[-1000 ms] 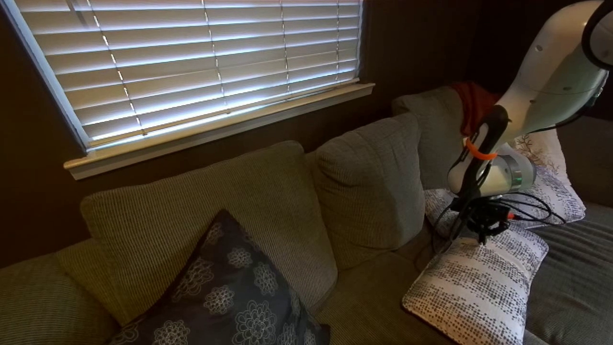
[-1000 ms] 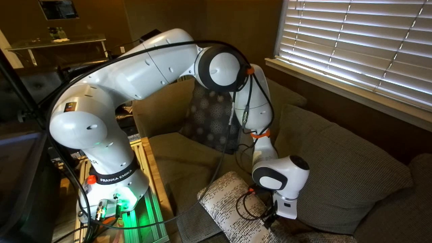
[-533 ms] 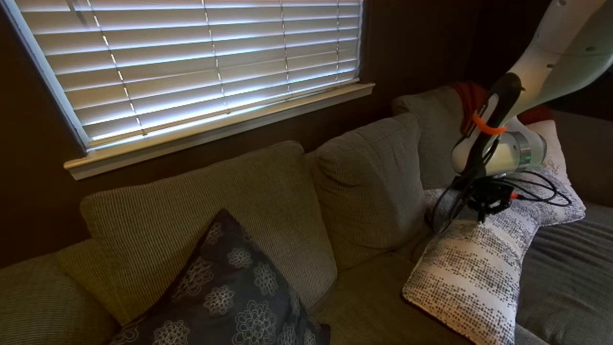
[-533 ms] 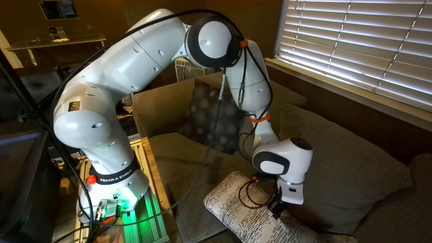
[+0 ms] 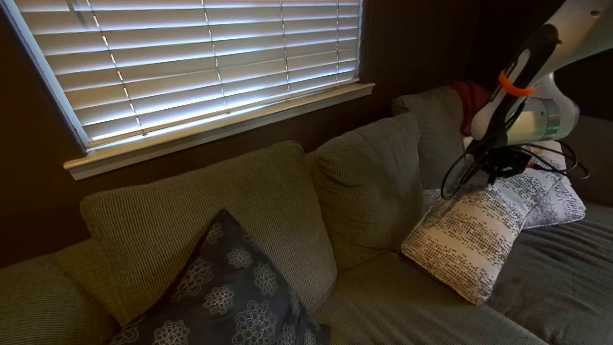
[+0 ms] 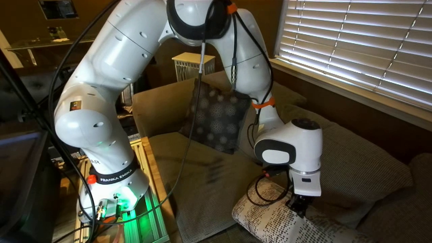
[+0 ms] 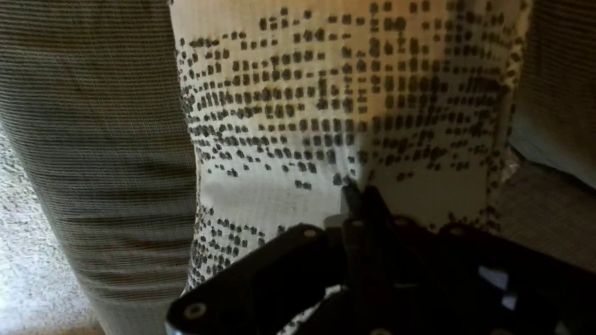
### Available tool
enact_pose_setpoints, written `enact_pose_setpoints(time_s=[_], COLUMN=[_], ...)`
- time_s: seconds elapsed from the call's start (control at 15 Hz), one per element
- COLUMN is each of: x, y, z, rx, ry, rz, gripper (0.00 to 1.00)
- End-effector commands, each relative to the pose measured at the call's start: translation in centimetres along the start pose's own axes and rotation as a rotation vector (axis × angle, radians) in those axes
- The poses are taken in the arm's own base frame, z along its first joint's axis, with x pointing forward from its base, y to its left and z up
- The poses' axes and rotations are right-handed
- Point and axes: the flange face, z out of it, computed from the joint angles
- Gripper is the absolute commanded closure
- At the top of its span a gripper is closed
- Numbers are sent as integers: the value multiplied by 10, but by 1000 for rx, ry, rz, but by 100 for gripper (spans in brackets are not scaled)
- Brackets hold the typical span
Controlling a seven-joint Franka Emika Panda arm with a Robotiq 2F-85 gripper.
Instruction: Put the left white pillow on the right white pillow
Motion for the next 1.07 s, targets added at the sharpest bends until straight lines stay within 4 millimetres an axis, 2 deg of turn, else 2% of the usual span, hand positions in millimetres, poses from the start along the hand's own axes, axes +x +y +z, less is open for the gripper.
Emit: enact_pose_setpoints(time_s=[0.0,0.27,0.33,0.4,0.47,0.67,0.93,1.0], x=[50,118,133,139,119,135,131,130], y=[13,19,18,15,24,24,20,19], z=[-51,-72,-76,-81,-58,-60,-59,-59], rx=[60,46,77,112,44,66,72,73], ry=[72,208,234,214,193,196,191,190], rz=[37,4,-51,-51,-10,-31,-41,-42], gripper=[99,99,99,99,96,96,96,99])
